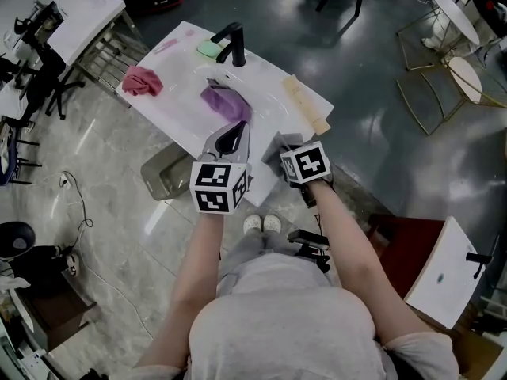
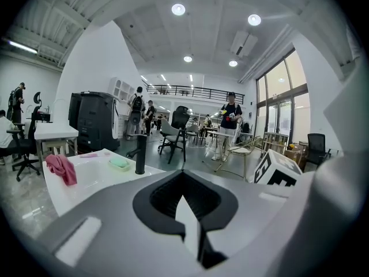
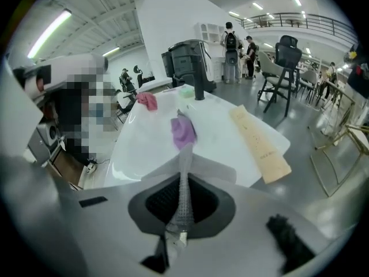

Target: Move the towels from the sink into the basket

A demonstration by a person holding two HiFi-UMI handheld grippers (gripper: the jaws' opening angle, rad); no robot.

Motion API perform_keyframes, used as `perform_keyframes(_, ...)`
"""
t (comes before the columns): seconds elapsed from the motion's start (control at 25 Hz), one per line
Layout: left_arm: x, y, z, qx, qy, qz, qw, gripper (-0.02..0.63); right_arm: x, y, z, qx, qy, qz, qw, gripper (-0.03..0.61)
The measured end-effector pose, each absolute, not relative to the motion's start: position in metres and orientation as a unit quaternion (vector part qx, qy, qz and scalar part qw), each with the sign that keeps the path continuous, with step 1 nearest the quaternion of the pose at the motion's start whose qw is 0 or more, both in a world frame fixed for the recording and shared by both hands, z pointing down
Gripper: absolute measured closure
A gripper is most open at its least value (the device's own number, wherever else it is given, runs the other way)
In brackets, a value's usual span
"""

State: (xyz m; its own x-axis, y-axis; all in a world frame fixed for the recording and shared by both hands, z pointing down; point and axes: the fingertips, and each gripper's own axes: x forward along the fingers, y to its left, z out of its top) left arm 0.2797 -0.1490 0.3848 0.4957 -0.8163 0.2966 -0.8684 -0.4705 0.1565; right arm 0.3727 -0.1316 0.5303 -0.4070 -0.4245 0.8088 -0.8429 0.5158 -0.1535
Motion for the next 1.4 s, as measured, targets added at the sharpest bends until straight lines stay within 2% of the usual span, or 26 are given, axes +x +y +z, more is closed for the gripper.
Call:
perform_keyframes(0.6,0.273,-0.131,0.355,0.840,-0.526,0.053,0.120,0.609,0.371,-0.127,0.453,0.414,-0.834,0.228,0.284,0.549)
perform_keyframes(1.08,0.259,-0.110,0.338,0.823,-0.558,0.035,0.099,0.609,0.353,-0.116,0.376,0.434,-0.874,0.104,0.194,0.551)
perform_keyframes(1.4,0.233,-0.095,0.332,0.810,-0.579,0.030,0.087,0.609,0.330,-0.110,0.353,0.422,-0.887,0.080,0.171,0.551)
